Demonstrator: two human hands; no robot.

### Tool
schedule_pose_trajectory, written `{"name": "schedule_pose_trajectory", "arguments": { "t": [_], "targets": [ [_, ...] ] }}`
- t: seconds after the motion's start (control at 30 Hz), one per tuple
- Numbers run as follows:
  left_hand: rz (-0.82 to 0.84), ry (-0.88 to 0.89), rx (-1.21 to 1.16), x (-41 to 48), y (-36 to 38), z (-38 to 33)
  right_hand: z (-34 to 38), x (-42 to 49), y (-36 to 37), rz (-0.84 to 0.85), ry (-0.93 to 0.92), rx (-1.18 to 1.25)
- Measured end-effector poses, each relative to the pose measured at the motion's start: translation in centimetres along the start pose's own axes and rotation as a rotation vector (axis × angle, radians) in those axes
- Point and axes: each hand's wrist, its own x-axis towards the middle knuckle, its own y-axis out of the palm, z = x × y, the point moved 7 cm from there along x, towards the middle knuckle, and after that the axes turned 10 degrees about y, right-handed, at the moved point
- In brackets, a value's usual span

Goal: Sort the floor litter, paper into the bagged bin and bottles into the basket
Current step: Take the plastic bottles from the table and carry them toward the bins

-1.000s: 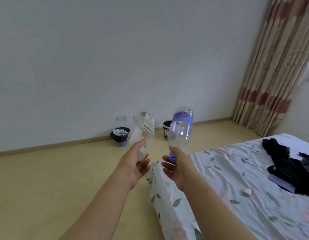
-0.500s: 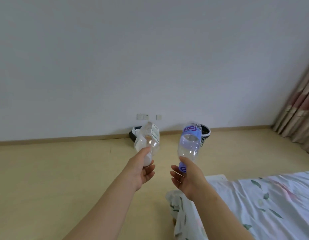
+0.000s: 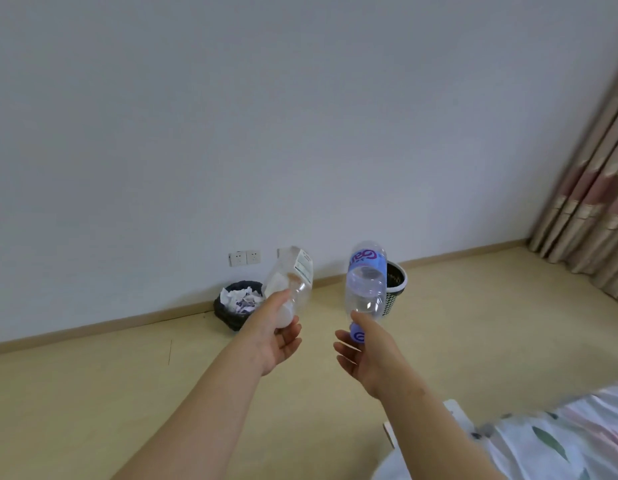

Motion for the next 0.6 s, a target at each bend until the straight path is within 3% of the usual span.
{"name": "schedule_pose_trajectory", "arguments": {
  "t": [0.4,0.6],
  "targets": [
    [-0.003,-0.025,0.020,23.8,8.4,-5.8,15.1,19.6,4.1,-0.072,0.019,0.029],
    [0.058,-0.177,0.103,38.3,12.2,-6.3,20.4,30.9,6.3,-0.170,0.090,0.116]
  ]
}}
